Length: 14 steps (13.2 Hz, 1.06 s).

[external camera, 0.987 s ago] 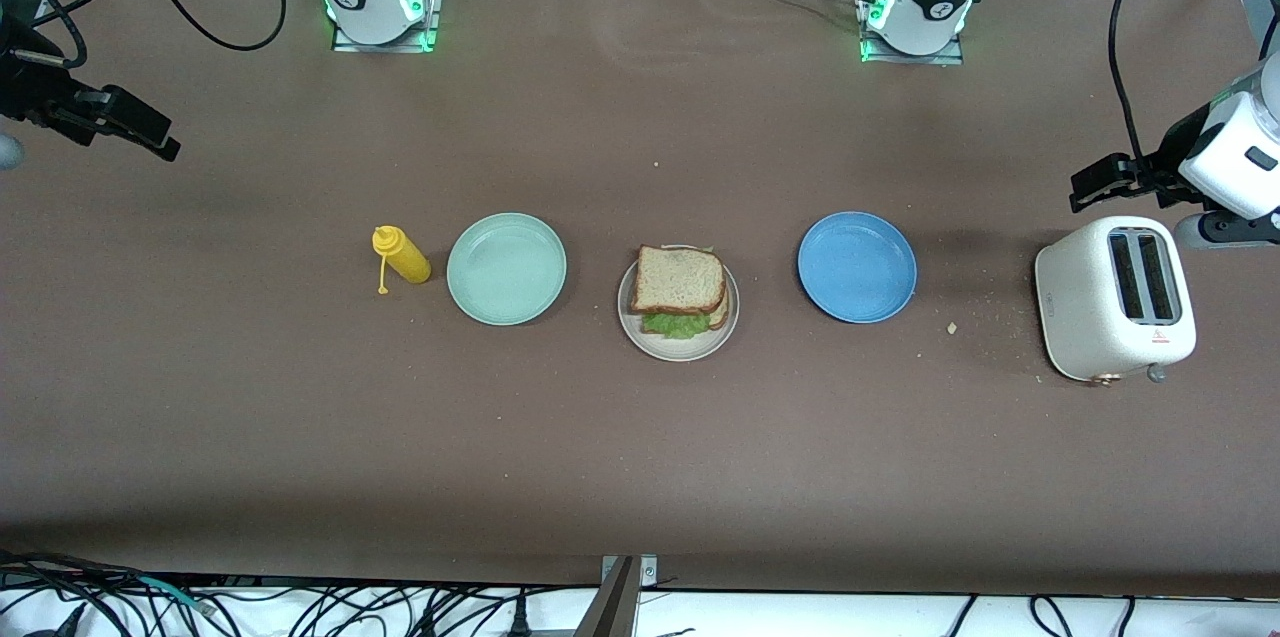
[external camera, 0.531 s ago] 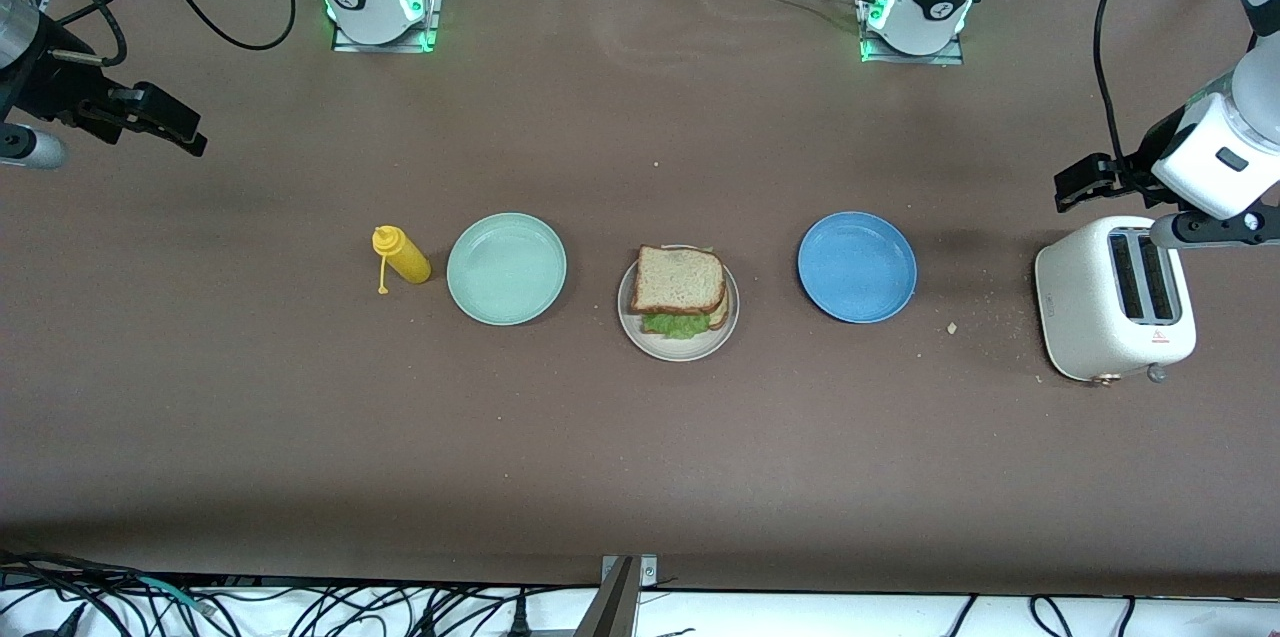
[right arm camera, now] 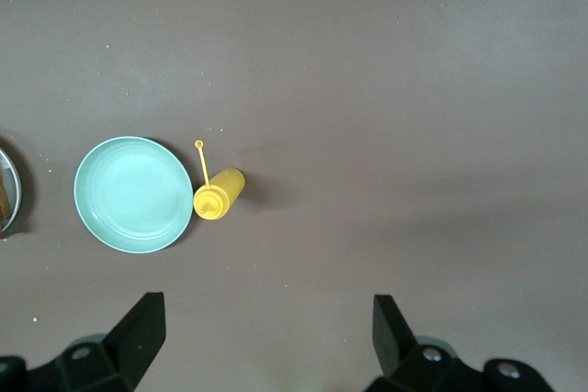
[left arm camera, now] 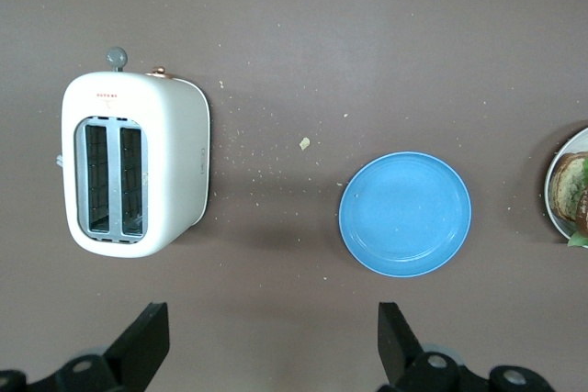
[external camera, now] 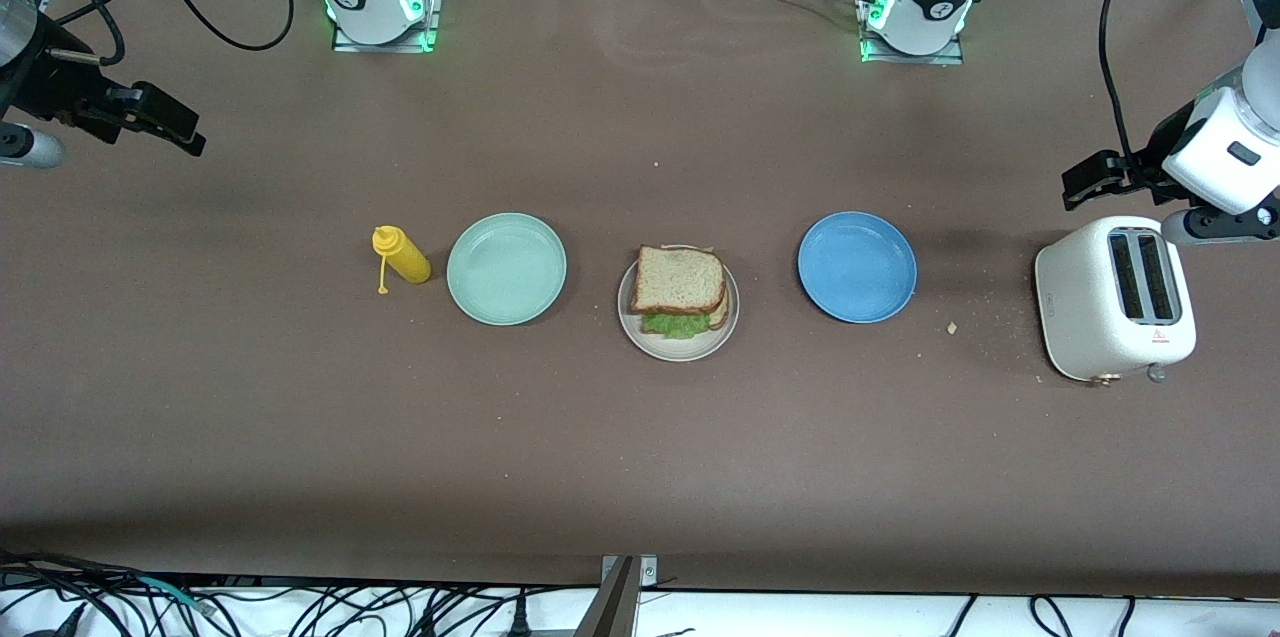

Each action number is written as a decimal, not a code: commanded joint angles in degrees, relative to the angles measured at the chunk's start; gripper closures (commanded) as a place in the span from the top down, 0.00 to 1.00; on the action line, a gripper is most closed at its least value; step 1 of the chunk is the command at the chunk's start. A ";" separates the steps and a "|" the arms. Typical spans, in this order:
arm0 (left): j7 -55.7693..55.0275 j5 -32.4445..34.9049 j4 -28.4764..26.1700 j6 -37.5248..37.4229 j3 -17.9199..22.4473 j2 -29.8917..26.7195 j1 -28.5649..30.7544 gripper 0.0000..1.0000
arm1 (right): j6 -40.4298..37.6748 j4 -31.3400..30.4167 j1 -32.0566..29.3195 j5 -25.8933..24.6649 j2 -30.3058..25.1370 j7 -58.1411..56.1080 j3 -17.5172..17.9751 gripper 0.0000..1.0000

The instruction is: Make sandwich in beige plate with both arms

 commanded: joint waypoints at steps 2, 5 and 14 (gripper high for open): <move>-0.27 -1.54 -1.07 0.43 -0.75 -1.33 1.16 1.00 | -0.91 0.74 0.09 0.37 -0.25 0.74 -0.14 1.00; -0.27 -1.54 -1.07 0.43 -0.75 -1.33 1.07 1.00 | -0.91 0.83 0.09 0.20 -0.51 0.65 -0.40 1.00; -0.27 -1.63 -0.98 0.43 -0.75 -1.33 1.07 1.00 | -1.08 2.68 -0.26 0.11 -0.52 0.56 -1.28 1.00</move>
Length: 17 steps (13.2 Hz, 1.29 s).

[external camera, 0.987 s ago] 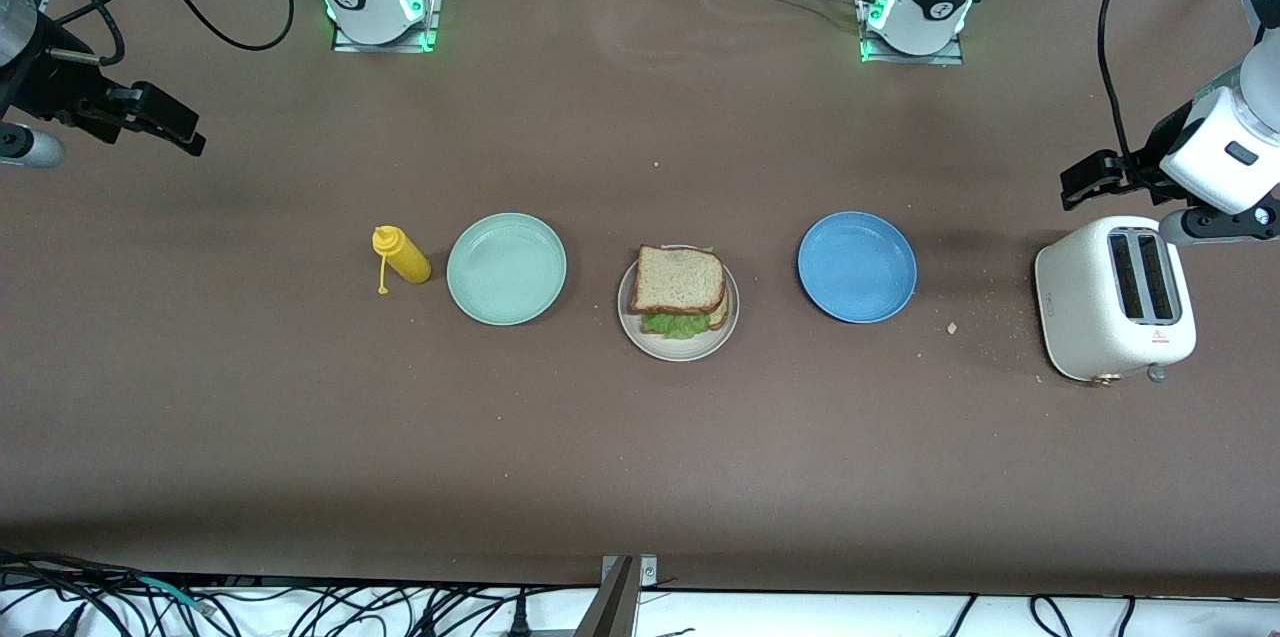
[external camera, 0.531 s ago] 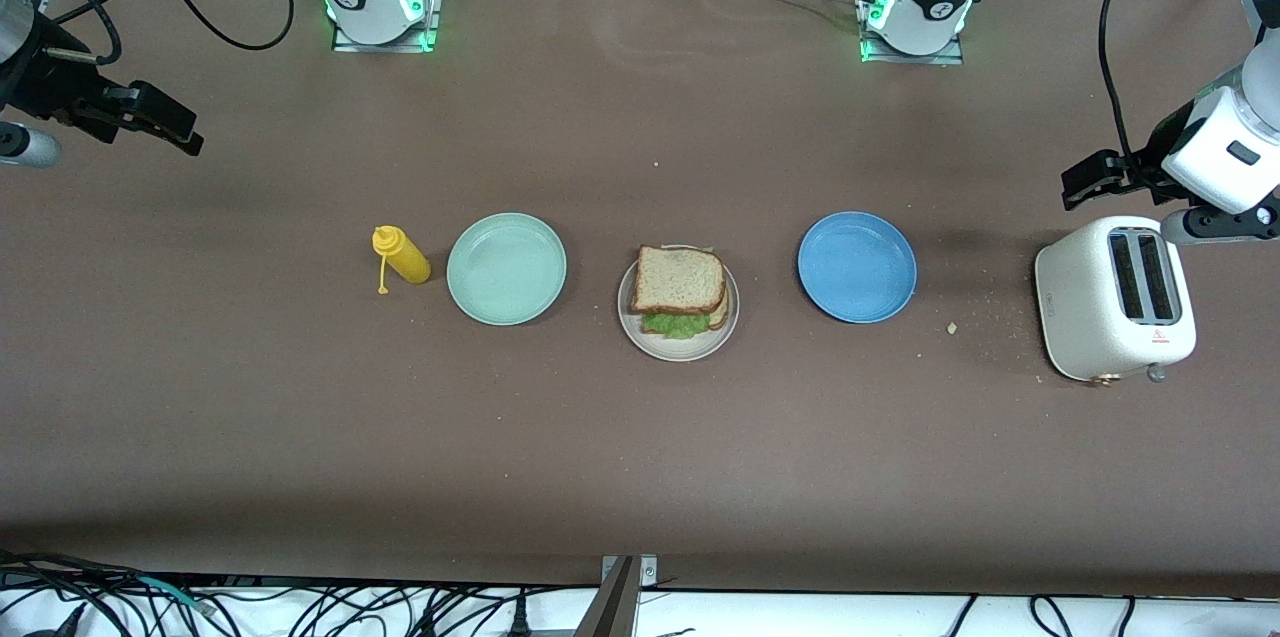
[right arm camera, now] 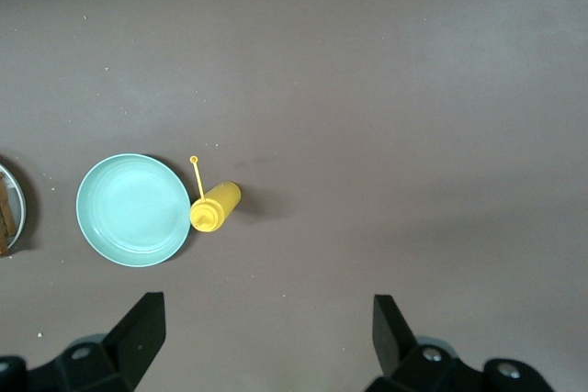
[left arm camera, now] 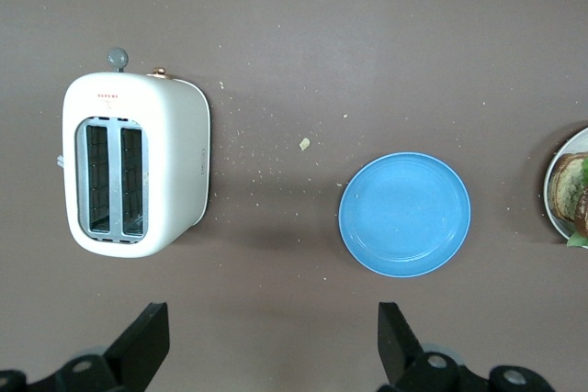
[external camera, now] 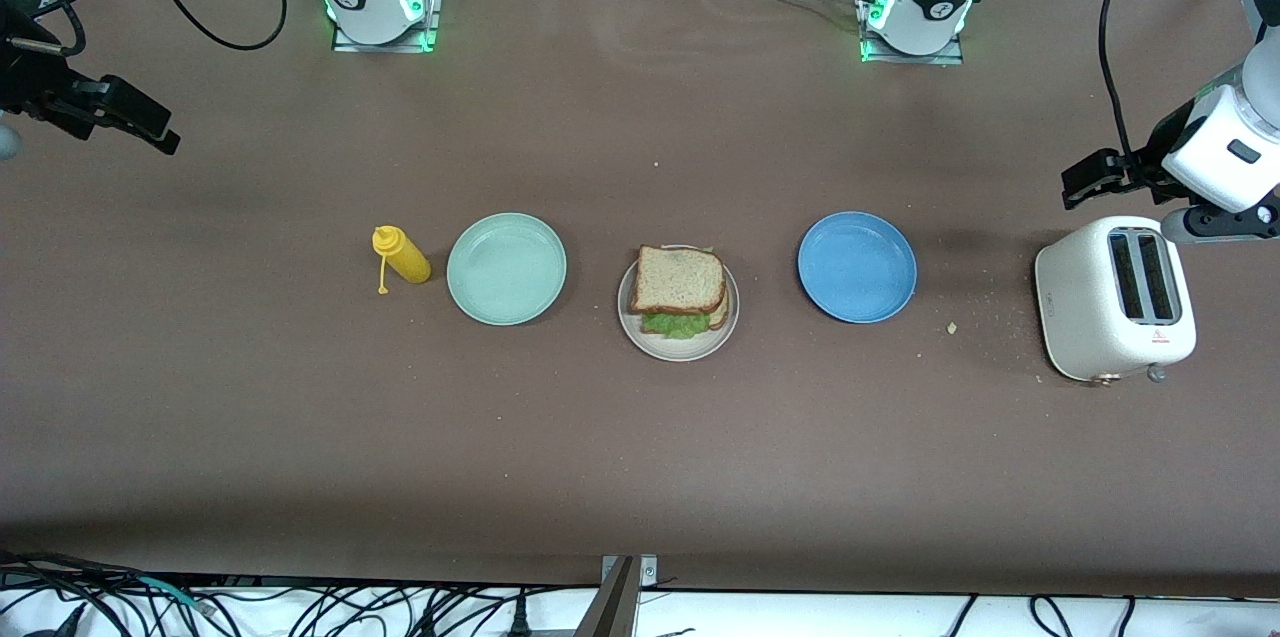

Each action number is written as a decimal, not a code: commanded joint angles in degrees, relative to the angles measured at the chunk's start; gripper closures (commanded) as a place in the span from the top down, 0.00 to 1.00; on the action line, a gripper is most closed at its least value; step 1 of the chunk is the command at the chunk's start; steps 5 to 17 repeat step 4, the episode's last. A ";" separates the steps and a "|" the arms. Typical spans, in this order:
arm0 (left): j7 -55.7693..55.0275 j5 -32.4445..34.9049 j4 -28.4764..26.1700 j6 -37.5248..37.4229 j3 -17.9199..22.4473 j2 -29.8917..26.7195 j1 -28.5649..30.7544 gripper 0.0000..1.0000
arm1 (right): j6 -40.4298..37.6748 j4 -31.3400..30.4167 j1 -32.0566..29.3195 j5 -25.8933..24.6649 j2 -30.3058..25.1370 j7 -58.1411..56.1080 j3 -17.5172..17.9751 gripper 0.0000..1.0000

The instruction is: Make sandwich in beige plate with both arms

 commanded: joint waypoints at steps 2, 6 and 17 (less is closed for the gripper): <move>-0.27 -1.63 -0.98 0.43 -0.65 -1.08 0.88 1.00 | -1.69 1.32 -0.05 0.03 -0.57 -0.01 0.01 1.00; -0.27 -1.63 -0.98 0.43 -0.65 -1.07 0.88 1.00 | -1.78 1.32 0.03 0.11 -0.30 0.60 0.18 1.00; -0.27 -1.63 -0.98 0.43 -0.65 -1.07 0.88 1.00 | -1.78 1.32 0.03 0.11 -0.30 0.60 0.18 1.00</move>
